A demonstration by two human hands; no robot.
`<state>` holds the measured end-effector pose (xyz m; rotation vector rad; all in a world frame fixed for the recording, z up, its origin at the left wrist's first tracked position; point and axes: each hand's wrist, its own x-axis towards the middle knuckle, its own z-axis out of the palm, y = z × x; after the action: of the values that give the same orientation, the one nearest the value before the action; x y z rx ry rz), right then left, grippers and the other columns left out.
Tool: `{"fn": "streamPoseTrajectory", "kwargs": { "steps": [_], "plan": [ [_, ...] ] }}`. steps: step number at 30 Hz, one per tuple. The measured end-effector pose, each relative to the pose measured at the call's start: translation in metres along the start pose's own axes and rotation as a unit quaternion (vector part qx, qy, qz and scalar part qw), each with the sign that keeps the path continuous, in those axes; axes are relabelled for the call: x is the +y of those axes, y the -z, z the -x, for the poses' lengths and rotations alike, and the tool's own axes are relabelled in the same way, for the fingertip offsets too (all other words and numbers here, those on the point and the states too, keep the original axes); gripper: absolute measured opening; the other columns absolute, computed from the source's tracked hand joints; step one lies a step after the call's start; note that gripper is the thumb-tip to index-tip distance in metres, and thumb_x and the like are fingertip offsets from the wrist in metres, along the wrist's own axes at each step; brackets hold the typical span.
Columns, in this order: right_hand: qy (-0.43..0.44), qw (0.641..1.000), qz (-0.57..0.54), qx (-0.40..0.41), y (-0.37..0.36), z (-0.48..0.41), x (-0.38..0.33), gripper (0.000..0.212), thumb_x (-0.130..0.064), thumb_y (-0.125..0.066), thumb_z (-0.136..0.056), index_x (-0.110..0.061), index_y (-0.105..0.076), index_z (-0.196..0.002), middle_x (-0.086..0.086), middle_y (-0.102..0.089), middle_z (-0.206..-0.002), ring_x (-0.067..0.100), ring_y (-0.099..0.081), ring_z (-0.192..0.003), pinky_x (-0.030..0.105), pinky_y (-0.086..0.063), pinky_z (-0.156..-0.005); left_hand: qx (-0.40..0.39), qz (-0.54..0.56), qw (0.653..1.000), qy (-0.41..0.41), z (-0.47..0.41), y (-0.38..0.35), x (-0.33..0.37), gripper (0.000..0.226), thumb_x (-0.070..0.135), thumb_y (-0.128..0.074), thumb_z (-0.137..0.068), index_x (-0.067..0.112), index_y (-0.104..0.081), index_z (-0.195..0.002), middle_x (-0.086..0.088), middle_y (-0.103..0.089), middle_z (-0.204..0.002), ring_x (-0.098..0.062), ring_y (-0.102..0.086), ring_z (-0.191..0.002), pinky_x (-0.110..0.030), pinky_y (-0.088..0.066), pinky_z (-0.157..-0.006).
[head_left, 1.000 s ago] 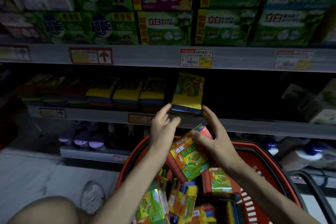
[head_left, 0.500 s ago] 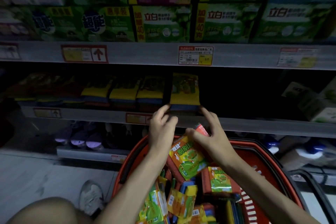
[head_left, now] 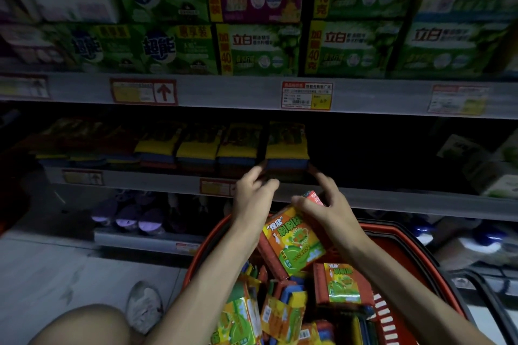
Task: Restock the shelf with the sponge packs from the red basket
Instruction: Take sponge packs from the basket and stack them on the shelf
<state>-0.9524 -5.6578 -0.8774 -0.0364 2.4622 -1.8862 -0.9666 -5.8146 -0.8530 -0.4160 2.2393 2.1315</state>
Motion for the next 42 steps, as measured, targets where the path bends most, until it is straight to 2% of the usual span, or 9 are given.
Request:
{"fn": "streamPoseTrajectory", "kwargs": {
  "steps": [4, 6, 9, 12, 18, 22, 26, 32, 42],
  "plan": [
    [-0.019, 1.000, -0.006, -0.006, 0.000, -0.005, -0.001, 0.104, -0.062, -0.076, -0.063, -0.035, -0.035, -0.155, -0.017, -0.046, -0.137, 0.009, -0.059, -0.120, 0.024, -0.054, -0.092, 0.030, -0.005, 0.999, 0.010, -0.010, 0.001, -0.004, 0.028, 0.012, -0.065, -0.096, 0.021, -0.069, -0.122, 0.008, -0.071, -0.094, -0.007, -0.063, -0.087, -0.021, -0.047, -0.078],
    [-0.030, 0.999, -0.025, -0.014, -0.001, -0.005, -0.002, 0.097, -0.055, -0.077, -0.066, -0.038, -0.036, -0.152, -0.014, -0.053, -0.132, 0.009, -0.067, -0.109, 0.018, -0.056, -0.080, 0.035, -0.010, 0.999, 0.015, -0.010, 0.000, -0.004, 0.017, 0.010, -0.064, -0.096, 0.024, -0.069, -0.103, 0.003, -0.067, -0.081, -0.010, -0.057, -0.077, -0.024, -0.044, -0.071],
    [-0.037, 0.998, -0.041, -0.019, 0.000, -0.007, -0.001, 0.091, -0.052, -0.078, -0.067, -0.039, -0.038, -0.147, -0.014, -0.058, -0.125, 0.005, -0.072, -0.094, 0.015, -0.057, -0.071, 0.040, -0.015, 0.999, 0.005, -0.010, -0.003, -0.006, 0.026, 0.010, -0.062, -0.096, 0.023, -0.069, -0.118, -0.006, -0.075, -0.098, -0.015, -0.064, -0.092, -0.028, -0.045, -0.078],
    [-0.043, 0.998, -0.023, -0.030, 0.000, -0.007, 0.000, 0.108, -0.061, -0.077, -0.061, -0.033, -0.033, -0.155, -0.008, -0.055, -0.131, 0.009, -0.070, -0.103, 0.018, -0.056, -0.076, 0.052, -0.034, 0.998, 0.008, -0.009, -0.004, -0.007, 0.045, 0.014, -0.061, -0.096, 0.016, -0.060, -0.141, -0.006, -0.073, -0.122, -0.017, -0.067, -0.111, -0.031, -0.050, -0.093],
    [-0.037, 0.998, -0.050, -0.032, 0.006, -0.016, -0.005, 0.085, -0.045, -0.079, -0.068, -0.037, -0.042, -0.144, -0.003, -0.071, -0.108, 0.011, -0.076, -0.087, 0.022, -0.058, -0.071, 0.038, -0.047, 0.998, 0.016, -0.014, -0.008, -0.007, 0.048, 0.016, -0.060, -0.098, 0.015, -0.055, -0.146, 0.015, -0.064, -0.085, 0.004, -0.059, -0.082, -0.020, -0.044, -0.073],
    [-0.035, 0.997, -0.051, -0.039, 0.004, -0.012, -0.008, 0.083, -0.043, -0.079, -0.071, -0.037, -0.040, -0.144, -0.014, -0.065, -0.108, -0.001, -0.073, -0.082, 0.013, -0.053, -0.065, 0.042, -0.060, 0.997, 0.023, -0.013, -0.008, -0.008, 0.044, 0.016, -0.059, -0.098, 0.011, -0.058, -0.142, 0.010, -0.068, -0.096, -0.004, -0.064, -0.092, -0.018, -0.044, -0.071],
    [-0.032, 0.997, -0.045, -0.046, 0.005, -0.009, -0.010, 0.088, -0.043, -0.077, -0.072, -0.031, -0.040, -0.151, -0.015, -0.062, -0.110, -0.006, -0.072, -0.082, 0.010, -0.052, -0.064, 0.074, -0.060, 0.995, 0.022, -0.012, -0.007, -0.008, 0.042, 0.016, -0.058, -0.097, 0.012, -0.060, -0.138, -0.008, -0.069, -0.124, -0.022, -0.066, -0.111, -0.028, -0.050, -0.085],
    [-0.029, 0.997, -0.027, -0.060, 0.007, -0.009, -0.011, 0.085, -0.047, -0.073, -0.069, -0.035, -0.042, -0.147, -0.014, -0.063, -0.109, -0.004, -0.072, -0.084, 0.011, -0.053, -0.067, 0.099, -0.046, 0.994, 0.013, -0.008, -0.006, -0.006, 0.044, 0.013, -0.057, -0.100, 0.014, -0.055, -0.144, -0.005, -0.070, -0.113, -0.008, -0.065, -0.086, -0.015, -0.039, -0.061],
    [-0.044, 0.997, 0.010, -0.064, 0.009, -0.009, -0.013, 0.098, -0.053, -0.074, -0.067, -0.034, -0.035, -0.155, -0.023, -0.054, -0.116, 0.006, -0.068, -0.098, 0.017, -0.055, -0.078, 0.103, -0.046, 0.993, 0.019, -0.007, -0.002, -0.004, 0.045, 0.014, -0.057, -0.101, 0.017, -0.053, -0.145, -0.003, -0.071, -0.118, -0.015, -0.066, -0.103, -0.023, -0.045, -0.075]
  ]
}}
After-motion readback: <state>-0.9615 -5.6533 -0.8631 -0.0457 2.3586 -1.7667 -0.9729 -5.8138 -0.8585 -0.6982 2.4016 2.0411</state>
